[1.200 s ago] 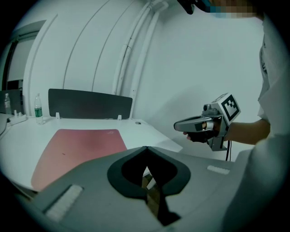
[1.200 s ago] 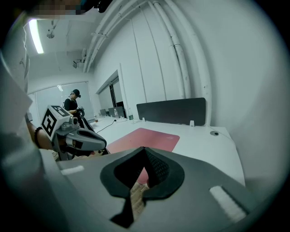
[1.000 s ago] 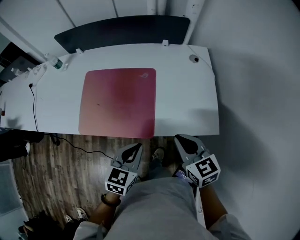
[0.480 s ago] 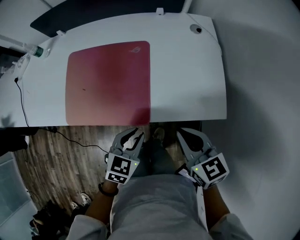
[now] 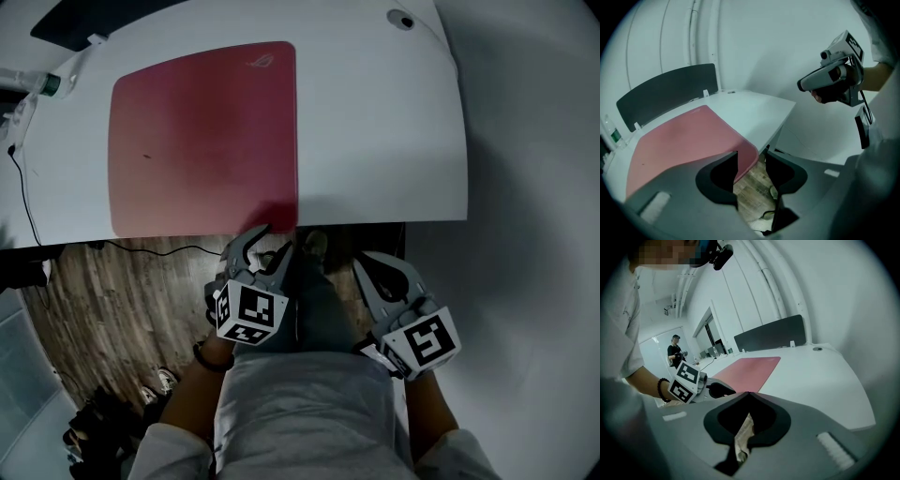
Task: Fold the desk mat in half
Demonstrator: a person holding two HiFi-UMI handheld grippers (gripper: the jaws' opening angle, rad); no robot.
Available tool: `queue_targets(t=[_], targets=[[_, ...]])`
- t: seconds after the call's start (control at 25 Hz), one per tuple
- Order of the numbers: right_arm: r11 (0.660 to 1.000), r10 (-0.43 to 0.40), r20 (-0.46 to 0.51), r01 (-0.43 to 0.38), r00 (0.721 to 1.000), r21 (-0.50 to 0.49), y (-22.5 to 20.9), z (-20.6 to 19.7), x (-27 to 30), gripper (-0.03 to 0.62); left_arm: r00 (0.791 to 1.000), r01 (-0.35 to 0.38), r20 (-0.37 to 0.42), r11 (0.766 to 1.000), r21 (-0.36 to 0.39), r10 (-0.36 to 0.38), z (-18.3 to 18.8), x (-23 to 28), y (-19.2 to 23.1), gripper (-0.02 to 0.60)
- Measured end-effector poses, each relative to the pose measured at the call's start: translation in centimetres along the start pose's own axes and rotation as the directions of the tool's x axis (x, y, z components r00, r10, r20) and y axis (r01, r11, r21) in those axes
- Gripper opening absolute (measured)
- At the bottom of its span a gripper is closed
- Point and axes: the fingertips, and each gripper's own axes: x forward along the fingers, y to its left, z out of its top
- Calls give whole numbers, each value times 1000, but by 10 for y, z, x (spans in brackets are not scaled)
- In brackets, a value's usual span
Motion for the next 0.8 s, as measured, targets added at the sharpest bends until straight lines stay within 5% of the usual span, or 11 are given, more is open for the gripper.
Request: queue_targets(t=[0.56, 0.8], targets=[[1000, 14, -5, -14, 1000, 11, -12, -7, -1, 6, 986, -145, -63, 983, 114, 153, -12, 28, 5, 221], [1000, 25, 2, -25, 1000, 16, -13, -5, 3, 6, 993, -121, -17, 993, -16, 120, -8, 26, 6, 165]])
